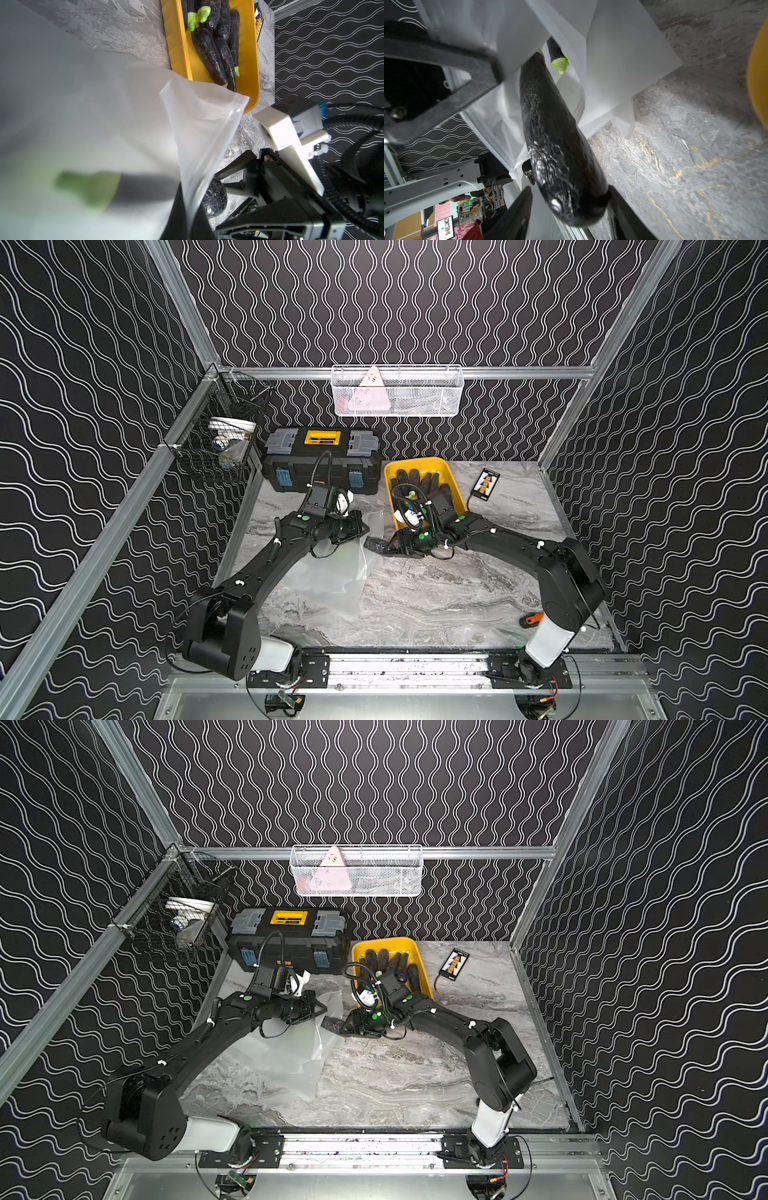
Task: Place the eggplant in a zip-top bag and seal the zipper
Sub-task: Place the eggplant in the zipper food storage bag.
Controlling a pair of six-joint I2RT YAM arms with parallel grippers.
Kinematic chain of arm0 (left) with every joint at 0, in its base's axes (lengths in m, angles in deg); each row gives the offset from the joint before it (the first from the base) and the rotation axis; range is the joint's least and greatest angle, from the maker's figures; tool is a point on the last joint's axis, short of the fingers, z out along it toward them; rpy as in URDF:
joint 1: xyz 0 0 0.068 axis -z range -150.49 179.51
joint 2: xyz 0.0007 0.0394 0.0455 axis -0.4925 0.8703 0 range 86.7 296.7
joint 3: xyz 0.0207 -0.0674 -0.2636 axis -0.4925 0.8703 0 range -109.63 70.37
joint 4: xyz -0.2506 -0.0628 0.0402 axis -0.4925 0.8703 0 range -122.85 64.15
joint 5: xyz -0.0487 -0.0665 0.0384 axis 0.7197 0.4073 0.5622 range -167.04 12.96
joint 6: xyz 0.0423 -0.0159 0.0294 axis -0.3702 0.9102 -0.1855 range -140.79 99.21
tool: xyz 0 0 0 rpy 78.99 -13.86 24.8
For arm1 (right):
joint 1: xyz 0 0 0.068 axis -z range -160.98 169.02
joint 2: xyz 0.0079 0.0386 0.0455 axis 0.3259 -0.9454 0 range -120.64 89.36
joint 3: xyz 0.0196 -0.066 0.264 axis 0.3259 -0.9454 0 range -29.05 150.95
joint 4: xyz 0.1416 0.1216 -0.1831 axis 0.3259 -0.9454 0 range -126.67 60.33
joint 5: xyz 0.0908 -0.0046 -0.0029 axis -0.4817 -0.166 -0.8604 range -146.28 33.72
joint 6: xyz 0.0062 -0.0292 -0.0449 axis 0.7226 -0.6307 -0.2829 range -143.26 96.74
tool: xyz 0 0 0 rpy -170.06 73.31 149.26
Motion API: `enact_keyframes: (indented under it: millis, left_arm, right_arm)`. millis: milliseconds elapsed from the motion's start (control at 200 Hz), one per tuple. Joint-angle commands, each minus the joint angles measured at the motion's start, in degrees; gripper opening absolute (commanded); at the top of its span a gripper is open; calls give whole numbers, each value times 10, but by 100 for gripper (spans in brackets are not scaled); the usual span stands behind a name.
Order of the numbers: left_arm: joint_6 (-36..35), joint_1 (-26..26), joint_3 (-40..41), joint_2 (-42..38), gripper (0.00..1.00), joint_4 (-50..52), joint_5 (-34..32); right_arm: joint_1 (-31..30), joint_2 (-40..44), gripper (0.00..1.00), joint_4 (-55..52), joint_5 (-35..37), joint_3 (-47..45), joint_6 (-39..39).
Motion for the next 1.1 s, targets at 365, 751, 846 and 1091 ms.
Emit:
enact_keyframes:
  millis: [365,751,846,1091]
  left_arm:
    - [-33,1,-15,-15,0,10,20]
    - [-70,10,-45,-27,0,54,33]
    - [-67,12,-42,-25,0,52,36]
    - [-36,12,-43,-32,0,28,72]
  right_arm:
    - [0,7,32,-5,-3,46,1]
    - [-11,-46,28,-160,37,186,-56]
    - [-17,-43,29,-140,51,189,-39]
    - [-39,-92,40,-192,131,266,-56]
